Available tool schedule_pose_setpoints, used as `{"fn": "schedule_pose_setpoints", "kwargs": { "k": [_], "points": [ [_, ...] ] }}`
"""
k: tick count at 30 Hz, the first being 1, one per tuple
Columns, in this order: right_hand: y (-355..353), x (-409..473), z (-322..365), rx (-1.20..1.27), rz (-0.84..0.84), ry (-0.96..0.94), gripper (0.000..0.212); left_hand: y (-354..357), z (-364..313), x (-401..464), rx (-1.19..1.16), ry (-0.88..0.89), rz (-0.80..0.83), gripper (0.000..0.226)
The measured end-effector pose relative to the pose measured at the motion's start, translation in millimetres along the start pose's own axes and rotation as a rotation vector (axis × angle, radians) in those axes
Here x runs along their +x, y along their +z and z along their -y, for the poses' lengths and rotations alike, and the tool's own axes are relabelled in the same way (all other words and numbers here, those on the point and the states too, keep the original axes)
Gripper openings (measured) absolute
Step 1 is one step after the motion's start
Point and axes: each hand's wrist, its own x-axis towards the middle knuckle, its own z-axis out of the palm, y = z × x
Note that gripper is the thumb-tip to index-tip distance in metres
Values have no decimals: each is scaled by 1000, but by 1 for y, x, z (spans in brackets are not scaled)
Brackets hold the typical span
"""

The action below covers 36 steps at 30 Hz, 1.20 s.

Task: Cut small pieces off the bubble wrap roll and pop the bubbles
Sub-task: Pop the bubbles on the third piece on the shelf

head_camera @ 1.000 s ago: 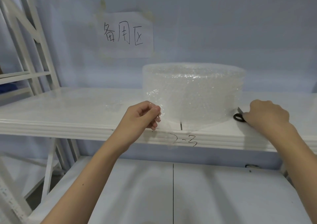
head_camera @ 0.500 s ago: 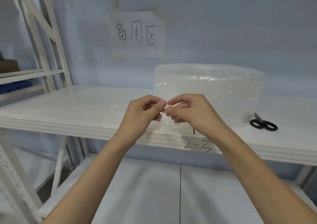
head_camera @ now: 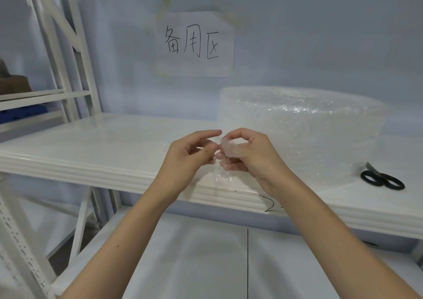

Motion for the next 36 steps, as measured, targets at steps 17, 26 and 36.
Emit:
{"fn": "schedule_pose_setpoints", "kwargs": {
  "k": [17,26,36],
  "points": [
    [13,28,-17,-234,-97,-193,17,-17,17,29,-36,-62,-29,9],
    [18,36,-20,-173,7,-92,14,-23,19,29,-63,-103,-46,18],
    [21,38,-15,28,21,-69,8,-28,13,29,-60,-216,49,16]
  ]
}}
